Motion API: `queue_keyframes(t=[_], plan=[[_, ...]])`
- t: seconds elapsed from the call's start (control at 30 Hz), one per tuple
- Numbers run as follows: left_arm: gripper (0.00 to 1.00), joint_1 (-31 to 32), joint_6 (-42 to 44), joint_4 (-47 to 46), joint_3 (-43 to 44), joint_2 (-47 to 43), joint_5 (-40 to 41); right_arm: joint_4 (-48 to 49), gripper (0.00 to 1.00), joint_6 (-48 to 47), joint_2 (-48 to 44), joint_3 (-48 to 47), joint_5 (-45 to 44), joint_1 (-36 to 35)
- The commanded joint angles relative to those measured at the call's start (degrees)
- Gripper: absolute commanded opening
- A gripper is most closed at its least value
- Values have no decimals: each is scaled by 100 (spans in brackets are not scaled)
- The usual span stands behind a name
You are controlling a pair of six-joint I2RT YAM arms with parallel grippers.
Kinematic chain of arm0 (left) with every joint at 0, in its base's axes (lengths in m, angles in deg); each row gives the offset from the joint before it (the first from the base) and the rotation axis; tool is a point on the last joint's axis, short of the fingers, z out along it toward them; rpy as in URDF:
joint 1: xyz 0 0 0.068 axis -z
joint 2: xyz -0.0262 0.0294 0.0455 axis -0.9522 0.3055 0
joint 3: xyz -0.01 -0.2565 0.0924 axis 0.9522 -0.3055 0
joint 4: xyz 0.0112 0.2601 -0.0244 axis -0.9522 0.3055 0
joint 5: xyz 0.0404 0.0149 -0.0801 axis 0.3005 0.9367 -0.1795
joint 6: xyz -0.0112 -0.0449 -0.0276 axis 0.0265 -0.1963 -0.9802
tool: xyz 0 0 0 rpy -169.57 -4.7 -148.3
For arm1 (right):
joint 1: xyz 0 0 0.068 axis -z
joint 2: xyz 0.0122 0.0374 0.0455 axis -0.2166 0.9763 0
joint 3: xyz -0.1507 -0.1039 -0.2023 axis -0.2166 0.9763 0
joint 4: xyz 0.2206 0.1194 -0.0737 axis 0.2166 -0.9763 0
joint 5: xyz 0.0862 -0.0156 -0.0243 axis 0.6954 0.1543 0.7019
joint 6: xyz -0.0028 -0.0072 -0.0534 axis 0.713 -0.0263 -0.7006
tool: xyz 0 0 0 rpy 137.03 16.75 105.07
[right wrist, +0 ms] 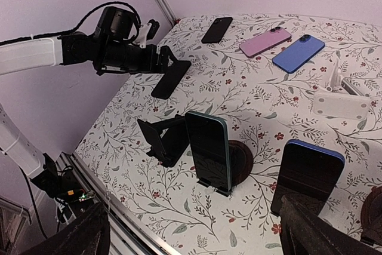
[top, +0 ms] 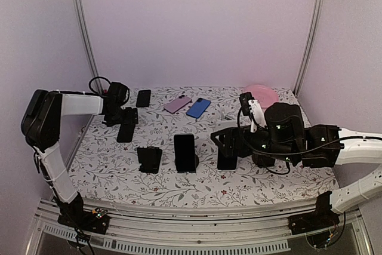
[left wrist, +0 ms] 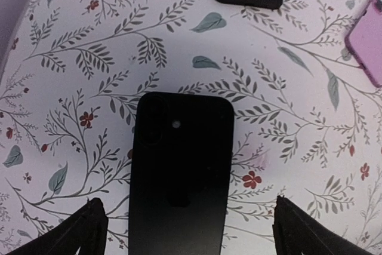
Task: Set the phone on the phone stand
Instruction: Move the phone to the center of the board.
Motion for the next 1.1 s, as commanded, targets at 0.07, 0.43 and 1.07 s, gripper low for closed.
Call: queue_keyframes(t=[0.07, 0.43, 1.07], plan=[[97, -75, 313, 160, 244, 556, 400, 118, 99, 105, -83, 82, 68, 33], [97, -146, 350, 204, 414, 1173, 133, 135, 99, 131, -131, 125, 92, 28], [66, -152, 70, 299, -109, 714, -240, 341, 99, 125, 3, 105, 241, 30]])
